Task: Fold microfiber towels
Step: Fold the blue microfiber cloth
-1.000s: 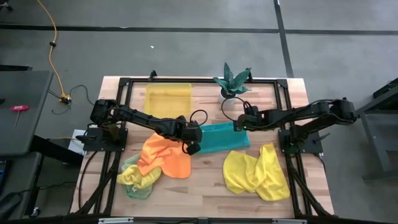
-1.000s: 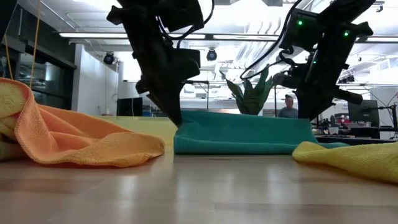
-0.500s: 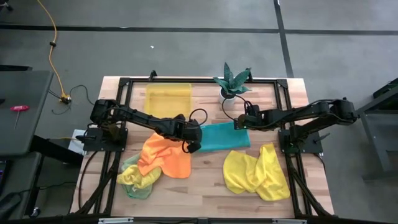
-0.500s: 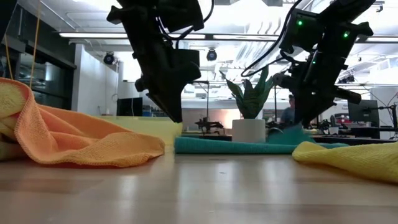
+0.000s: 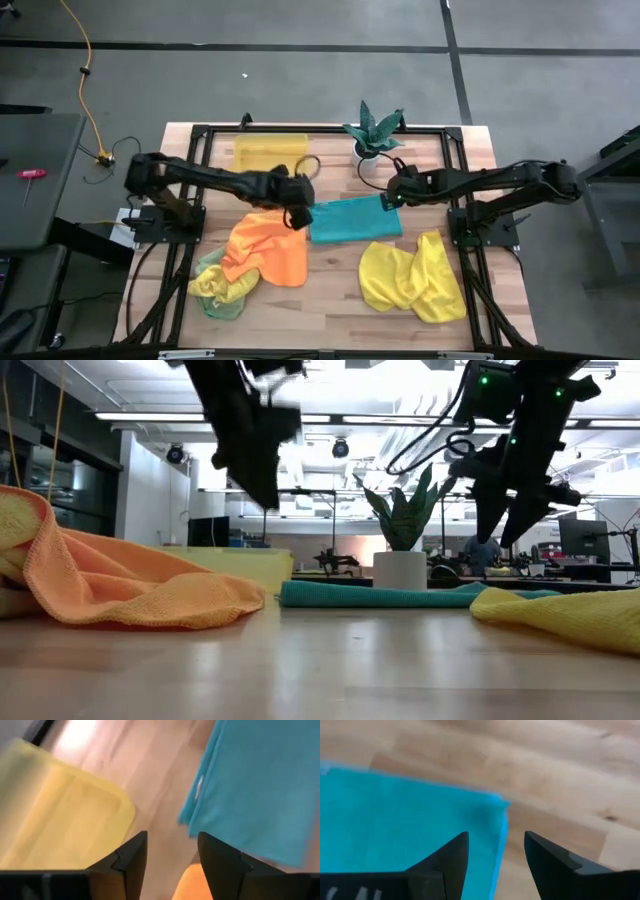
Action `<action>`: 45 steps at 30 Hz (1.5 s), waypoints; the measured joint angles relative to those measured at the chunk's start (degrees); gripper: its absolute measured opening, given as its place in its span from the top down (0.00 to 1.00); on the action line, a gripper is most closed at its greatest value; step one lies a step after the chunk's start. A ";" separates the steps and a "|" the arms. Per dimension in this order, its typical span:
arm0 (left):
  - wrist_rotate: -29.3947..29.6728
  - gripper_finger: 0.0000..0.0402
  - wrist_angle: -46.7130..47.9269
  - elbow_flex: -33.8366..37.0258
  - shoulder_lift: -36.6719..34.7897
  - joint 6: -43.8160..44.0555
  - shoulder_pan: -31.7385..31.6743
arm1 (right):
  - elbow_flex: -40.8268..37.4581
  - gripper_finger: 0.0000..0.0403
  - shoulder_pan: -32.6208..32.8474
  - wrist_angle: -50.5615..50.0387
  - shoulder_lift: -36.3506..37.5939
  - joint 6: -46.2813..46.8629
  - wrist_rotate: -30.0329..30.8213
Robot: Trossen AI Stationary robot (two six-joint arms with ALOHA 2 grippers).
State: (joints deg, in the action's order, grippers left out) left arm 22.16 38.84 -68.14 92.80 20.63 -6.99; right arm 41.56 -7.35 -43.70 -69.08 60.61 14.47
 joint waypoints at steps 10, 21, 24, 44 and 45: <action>-24.50 0.60 -42.35 21.57 -18.55 1.13 -1.69 | -2.85 0.53 -4.58 1.81 0.45 -10.07 -14.76; -23.12 0.62 -52.39 30.38 -26.59 3.42 -0.06 | -9.44 0.53 -7.28 11.44 -0.69 -6.63 -17.56; -22.97 0.62 -52.35 30.40 -26.58 2.86 -0.08 | -9.62 0.53 -7.28 11.28 -2.85 -6.61 -17.50; -22.58 0.62 -50.78 30.38 -25.87 1.04 -0.10 | -4.42 0.60 -6.75 9.22 -15.96 -1.38 -16.97; -22.56 0.62 -50.42 30.38 -25.87 1.04 -0.10 | -4.43 0.61 -6.49 9.20 -16.07 -1.05 -16.76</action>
State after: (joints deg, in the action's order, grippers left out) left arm -0.40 -11.58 -37.76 66.94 21.67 -7.09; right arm 37.13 -13.84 -34.50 -85.14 59.55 -2.30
